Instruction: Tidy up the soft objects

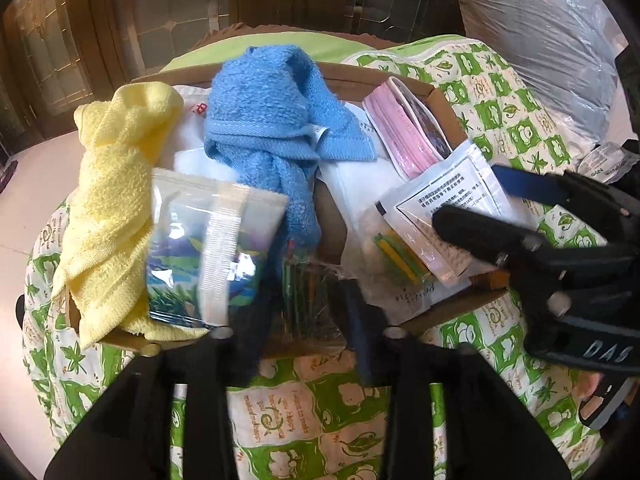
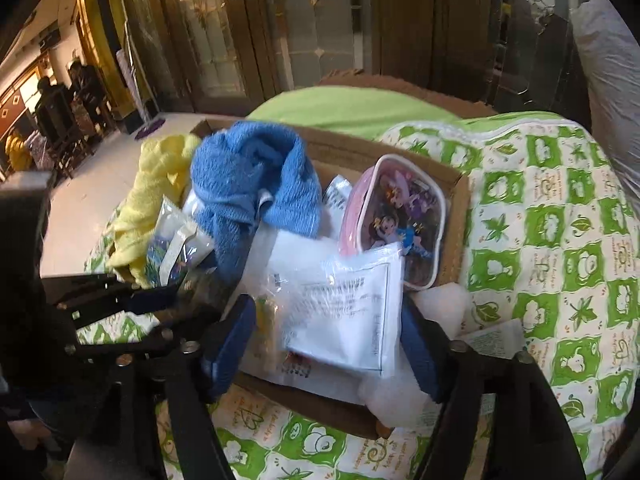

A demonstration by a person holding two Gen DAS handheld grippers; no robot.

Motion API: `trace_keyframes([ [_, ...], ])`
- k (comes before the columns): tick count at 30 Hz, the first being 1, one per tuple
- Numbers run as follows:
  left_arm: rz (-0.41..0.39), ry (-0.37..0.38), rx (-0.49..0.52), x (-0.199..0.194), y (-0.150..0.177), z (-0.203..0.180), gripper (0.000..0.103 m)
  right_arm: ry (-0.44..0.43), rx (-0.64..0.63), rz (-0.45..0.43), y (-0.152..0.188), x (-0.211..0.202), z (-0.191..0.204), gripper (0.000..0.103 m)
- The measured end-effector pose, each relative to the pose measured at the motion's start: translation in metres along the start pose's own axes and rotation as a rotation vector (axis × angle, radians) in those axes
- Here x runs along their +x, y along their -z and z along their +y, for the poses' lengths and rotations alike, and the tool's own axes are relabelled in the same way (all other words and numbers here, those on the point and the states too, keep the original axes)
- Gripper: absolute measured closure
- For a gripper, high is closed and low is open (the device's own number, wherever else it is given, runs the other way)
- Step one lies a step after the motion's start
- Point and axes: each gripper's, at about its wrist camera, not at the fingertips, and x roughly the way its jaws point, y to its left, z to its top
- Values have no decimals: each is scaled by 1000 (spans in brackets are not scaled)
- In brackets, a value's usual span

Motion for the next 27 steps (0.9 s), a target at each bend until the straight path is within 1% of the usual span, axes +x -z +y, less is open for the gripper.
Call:
trace_keyframes([
  [1,-2,-1,4,-1,1,-2,50,-3,8,-9,0,-3,-1,30],
  [4,-4,2,8,-4,3,-5,41,-8,29,-33,3,-11,-4,26],
  [8,-15,-5,10,-10,5,-10,32,-10,59,-50,9,-21,-8,22],
  [9,-19,-14,10,-12,6,-11,25,-11,68,-53,10,-23,-9,21],
  [10,-24,-26,12,-14,7,-12,21,-13,79,-55,12,-26,-11,18],
  [14,-44,-48,6,-27,16,-15,21,-14,134,-64,21,-40,-17,12],
  [15,-50,-56,6,-30,19,-15,21,-17,145,-68,23,-45,-17,10],
  [16,-57,-71,6,-34,23,-15,21,-20,154,-71,25,-49,-17,5],
  [18,-68,-99,9,-42,30,-16,21,-29,173,-74,30,-56,-18,0],
  [23,-135,-185,56,-68,49,-27,21,-53,195,-37,45,-69,-13,0],
  [27,-190,-214,48,-91,61,-32,21,-20,195,-14,56,-78,-7,0],
])
